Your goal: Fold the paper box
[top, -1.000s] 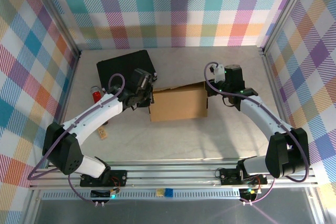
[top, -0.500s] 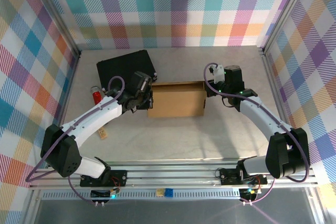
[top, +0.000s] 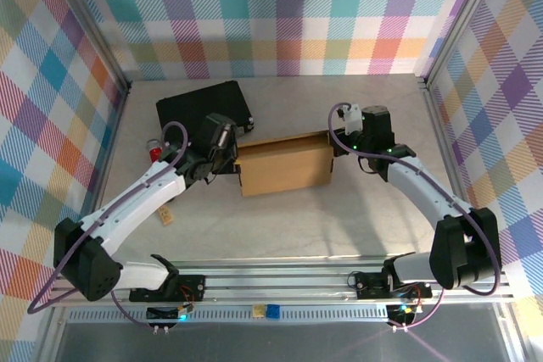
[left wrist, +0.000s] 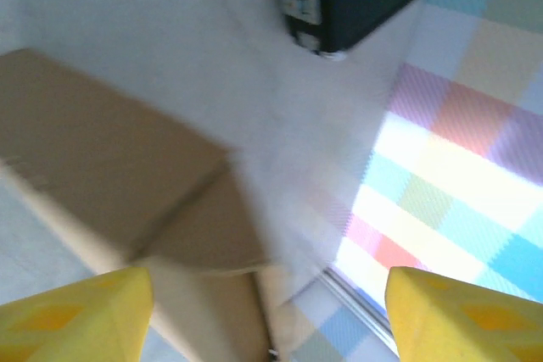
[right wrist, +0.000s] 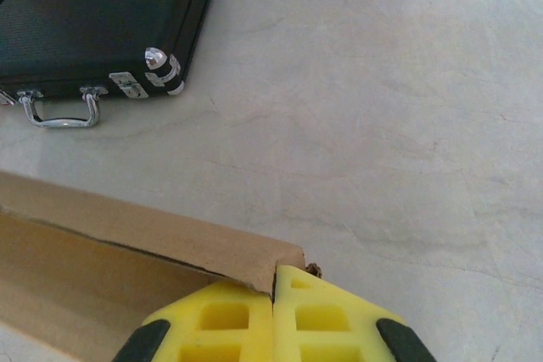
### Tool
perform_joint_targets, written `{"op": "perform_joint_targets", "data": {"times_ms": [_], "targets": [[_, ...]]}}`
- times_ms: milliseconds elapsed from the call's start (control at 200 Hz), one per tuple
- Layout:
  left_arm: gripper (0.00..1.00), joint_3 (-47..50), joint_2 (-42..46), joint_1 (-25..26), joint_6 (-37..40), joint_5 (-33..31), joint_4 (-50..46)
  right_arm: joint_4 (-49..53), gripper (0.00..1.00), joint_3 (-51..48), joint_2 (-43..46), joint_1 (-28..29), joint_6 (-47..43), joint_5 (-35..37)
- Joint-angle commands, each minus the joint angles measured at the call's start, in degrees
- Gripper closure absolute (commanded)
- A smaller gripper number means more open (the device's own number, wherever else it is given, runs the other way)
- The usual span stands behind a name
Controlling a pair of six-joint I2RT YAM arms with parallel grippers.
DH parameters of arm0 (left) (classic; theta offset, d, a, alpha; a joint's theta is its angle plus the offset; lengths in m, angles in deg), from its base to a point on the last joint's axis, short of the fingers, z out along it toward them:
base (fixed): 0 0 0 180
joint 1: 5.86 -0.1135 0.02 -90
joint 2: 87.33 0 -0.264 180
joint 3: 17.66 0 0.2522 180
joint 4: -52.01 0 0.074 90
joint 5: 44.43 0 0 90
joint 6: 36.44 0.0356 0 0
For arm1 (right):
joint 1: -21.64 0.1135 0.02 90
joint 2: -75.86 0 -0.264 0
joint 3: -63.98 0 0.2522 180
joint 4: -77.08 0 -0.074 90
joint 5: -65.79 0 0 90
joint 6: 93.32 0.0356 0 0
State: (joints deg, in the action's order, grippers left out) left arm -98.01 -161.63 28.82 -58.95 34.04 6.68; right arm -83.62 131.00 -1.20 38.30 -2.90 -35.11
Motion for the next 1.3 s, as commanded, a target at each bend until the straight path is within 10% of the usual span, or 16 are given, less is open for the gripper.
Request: {"op": "perform_joint_targets", "data": {"times_ms": [0,380,725,955,1295], "targets": [[0.20,-1.97,0.25,-1.57,1.89,-2.25,-1.78,-4.11,1.00,-1.99,1.79,0.65,-1.57,0.32],[0.13,-6.70,1.69,-0.66,1.22,1.70,-13.41,-14.46,1.00,-7.91,4.70,1.09,-3.22,3.69],[0.11,-2.59,-2.73,1.36,0.54,7.28,-0.79,-19.75,1.00,-13.17,7.33,1.06,-4.89,4.27],[0.11,-6.09,-0.98,5.41,-1.16,4.44,-15.34,-21.67,1.00,-16.23,7.84,1.09,-4.65,4.92],[0.13,0.66,-4.65,7.07,-2.32,0.54,-0.14,-22.33,1.00,-17.07,7.58,1.07,-3.76,4.26]]}}
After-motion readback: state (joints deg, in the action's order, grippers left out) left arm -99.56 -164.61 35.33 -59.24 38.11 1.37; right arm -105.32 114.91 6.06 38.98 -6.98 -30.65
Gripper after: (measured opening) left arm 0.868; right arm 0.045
